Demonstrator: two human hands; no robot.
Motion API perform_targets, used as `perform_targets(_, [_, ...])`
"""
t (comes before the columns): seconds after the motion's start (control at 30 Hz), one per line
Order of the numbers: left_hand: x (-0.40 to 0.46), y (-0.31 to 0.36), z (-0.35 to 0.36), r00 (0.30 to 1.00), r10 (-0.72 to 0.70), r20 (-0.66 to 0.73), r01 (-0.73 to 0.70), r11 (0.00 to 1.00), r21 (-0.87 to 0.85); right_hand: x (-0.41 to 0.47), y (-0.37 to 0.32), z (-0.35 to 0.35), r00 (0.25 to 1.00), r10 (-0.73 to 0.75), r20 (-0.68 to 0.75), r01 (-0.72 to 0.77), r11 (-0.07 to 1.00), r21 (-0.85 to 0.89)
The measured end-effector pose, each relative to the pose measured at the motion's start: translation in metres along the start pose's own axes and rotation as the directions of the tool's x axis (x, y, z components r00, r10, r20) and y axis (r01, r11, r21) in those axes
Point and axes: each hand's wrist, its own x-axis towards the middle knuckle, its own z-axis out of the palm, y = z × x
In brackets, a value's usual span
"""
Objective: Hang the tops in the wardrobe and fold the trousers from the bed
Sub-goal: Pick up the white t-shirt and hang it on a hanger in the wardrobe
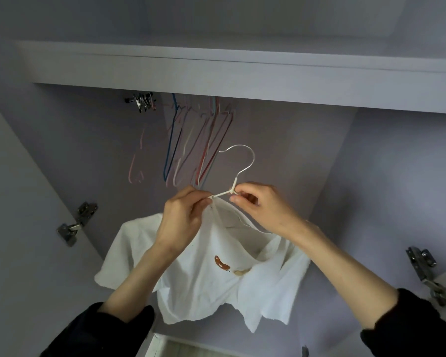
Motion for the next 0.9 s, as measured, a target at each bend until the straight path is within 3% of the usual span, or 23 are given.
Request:
perform_targets(0.17, [-0.004, -0.003, -0.007, 0.997, -0.05, 0.054, 0.055, 0.994, -0.095, 0.001, -0.004, 0.015, 0.998, 0.065, 0.013, -0.066, 0.986, 0.152])
perform_targets(0.37, [-0.001, -0.027, -0.032, 0.975, -0.177, -0.134, 0.174, 0.984, -0.031, -0.003, 0.01, -0.001, 0.993, 0.103, 0.055, -0.103, 0.995, -0.006])
perform_targets(0.57, [0.0, -0.036, -0.027, 0.997, -0.006, 0.072, -0.003, 0.992, 0.123, 0.007, 0.008, -0.024, 0.986, 0.165, -0.016, -0.162, 0.98, 0.116])
perform_targets(0.63, [-0.004, -0.043, -0.026, 0.991, -0.007, 0.131, -0.009, 0.993, 0.121, 0.006, 0.009, -0.032, 0.98, 0.194, -0.036, -0.186, 0.97, 0.157])
perform_targets(0.73, [-0.011, -0.047, -0.023, 0.992, -0.053, 0.115, 0.039, 0.992, 0.119, 0.003, 0.007, -0.035, 0.977, 0.208, -0.048, -0.196, 0.963, 0.184])
perform_targets(0.9, [-0.009, -0.044, -0.026, 0.993, 0.025, 0.112, -0.051, 0.97, 0.236, 0.002, 0.009, -0.035, 0.98, 0.198, -0.026, -0.194, 0.974, 0.119])
